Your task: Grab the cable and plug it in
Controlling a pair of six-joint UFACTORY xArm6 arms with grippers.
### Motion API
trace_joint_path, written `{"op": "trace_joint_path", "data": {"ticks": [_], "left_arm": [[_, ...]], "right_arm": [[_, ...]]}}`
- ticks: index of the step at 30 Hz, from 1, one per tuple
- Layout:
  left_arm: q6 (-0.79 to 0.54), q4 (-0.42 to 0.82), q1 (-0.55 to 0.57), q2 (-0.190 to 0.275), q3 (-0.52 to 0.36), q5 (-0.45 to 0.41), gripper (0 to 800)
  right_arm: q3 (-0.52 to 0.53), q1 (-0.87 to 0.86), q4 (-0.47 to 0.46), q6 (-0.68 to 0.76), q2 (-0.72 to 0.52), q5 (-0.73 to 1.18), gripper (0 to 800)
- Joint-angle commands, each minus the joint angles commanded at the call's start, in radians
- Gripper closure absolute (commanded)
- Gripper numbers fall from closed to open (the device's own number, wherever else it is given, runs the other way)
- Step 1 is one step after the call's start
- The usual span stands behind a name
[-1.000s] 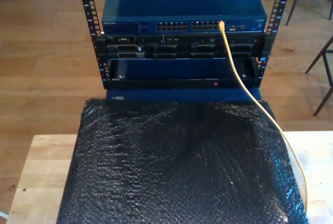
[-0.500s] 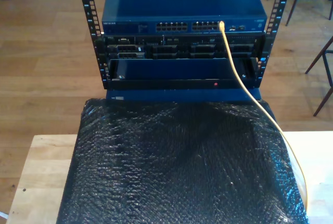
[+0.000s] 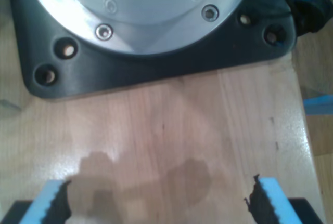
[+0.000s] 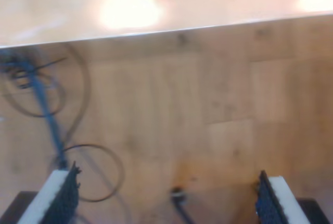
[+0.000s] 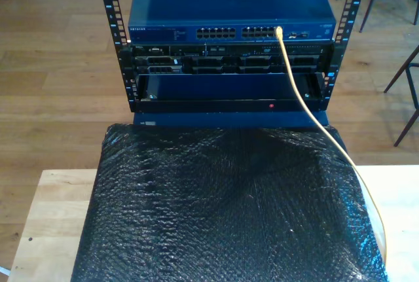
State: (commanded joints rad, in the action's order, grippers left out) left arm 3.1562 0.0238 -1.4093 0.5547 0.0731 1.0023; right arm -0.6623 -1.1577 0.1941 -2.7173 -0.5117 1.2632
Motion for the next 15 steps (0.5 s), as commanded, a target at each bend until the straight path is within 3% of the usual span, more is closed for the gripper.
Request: {"op": "trace_joint_path", "data": {"ticks": [6,15], "left_arm": [[0.000,0.000,0.000,0.000,0.000,0.000,0],[0.000,0.000,0.000,0.000,0.000,0.000,0]], "right_arm": [[0.075,-0.060,-0.069,-0.071,-0.051,0.031,0],[0.176,-0.239,-0.077,-0.273,-0.077,0.032,0]]}}
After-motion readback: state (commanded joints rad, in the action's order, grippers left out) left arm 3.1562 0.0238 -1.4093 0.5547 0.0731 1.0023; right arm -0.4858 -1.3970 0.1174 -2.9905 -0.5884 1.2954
